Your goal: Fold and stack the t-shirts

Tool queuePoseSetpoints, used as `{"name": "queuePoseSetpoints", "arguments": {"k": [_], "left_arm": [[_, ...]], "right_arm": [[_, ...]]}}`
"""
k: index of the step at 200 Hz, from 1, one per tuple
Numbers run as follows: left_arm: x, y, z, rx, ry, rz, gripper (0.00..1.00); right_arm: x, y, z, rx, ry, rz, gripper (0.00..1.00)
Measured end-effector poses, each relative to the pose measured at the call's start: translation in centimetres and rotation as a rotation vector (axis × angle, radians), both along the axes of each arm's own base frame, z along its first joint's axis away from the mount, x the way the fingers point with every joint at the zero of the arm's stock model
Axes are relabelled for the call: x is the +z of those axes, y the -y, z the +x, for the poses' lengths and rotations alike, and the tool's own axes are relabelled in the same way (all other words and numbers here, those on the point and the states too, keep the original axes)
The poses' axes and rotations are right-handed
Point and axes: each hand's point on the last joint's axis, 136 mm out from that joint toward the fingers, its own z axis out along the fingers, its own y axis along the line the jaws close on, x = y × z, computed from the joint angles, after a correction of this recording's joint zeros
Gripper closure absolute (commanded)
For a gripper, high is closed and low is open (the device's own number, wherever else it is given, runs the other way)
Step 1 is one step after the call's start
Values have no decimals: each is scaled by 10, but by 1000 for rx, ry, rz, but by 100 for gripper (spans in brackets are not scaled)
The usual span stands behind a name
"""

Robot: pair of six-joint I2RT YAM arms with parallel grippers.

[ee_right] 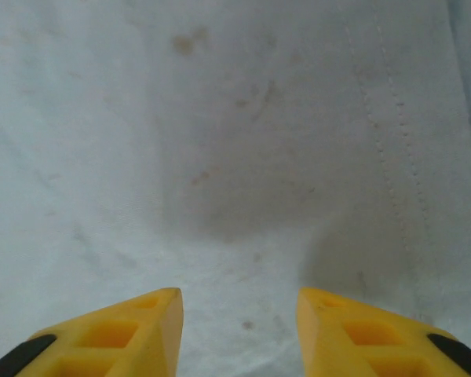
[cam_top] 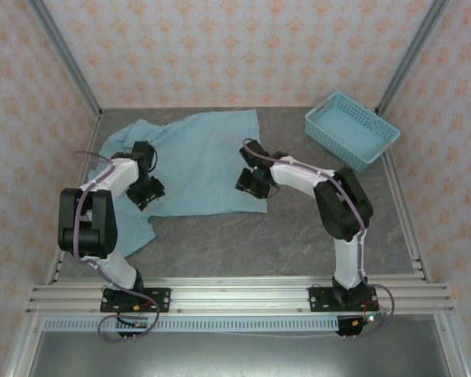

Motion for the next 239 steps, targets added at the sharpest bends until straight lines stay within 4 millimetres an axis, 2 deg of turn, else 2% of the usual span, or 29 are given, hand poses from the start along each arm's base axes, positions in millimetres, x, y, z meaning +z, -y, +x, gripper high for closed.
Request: {"name": "queuePoseSetpoints", "arguments": {"k": [11, 28, 51, 66, 88, 97, 108, 121, 141, 161, 177, 196, 217, 239], "left_arm": [[-3, 6, 3, -12, 15, -21, 56], [-8, 19, 5, -41, 31, -50, 56], [-21, 54, -4, -103, 28, -110, 56], [-34, 83, -22, -144, -2, -156, 55], [-21, 120, -37, -193, 50, -229, 50], [-14, 126, -42, -200, 60, -237, 44], [-2, 125, -39, -175, 90, -236, 39], [21, 114, -23, -127, 154, -228, 35], [58, 85, 25, -14, 279, -222, 33], [71, 53, 70, 86, 348, -207, 31], [62, 35, 102, 134, 354, -195, 31], [40, 26, 129, 158, 326, -189, 31], [13, 23, 152, 167, 286, -185, 34], [-4, 23, 163, 166, 261, -183, 39]], "right_arm": [[-13, 8, -2, -19, -40, -23, 66], [-12, 19, 2, -51, -54, -27, 68], [-14, 52, -2, -109, -73, -56, 68], [-16, 88, -19, -164, -108, -103, 68], [-16, 141, -50, -226, -156, -185, 65], [-15, 161, -63, -240, -173, -226, 62], [-11, 174, -73, -230, -178, -258, 57], [-1, 176, -72, -203, -145, -262, 54], [16, 171, -63, -166, -73, -246, 51], [35, 163, -44, -151, -10, -220, 48], [50, 154, -29, -141, 37, -188, 47], [59, 139, -15, -125, 65, -149, 47], [55, 126, -8, -105, 59, -122, 47], [45, 119, -10, -92, 28, -112, 47]]}}
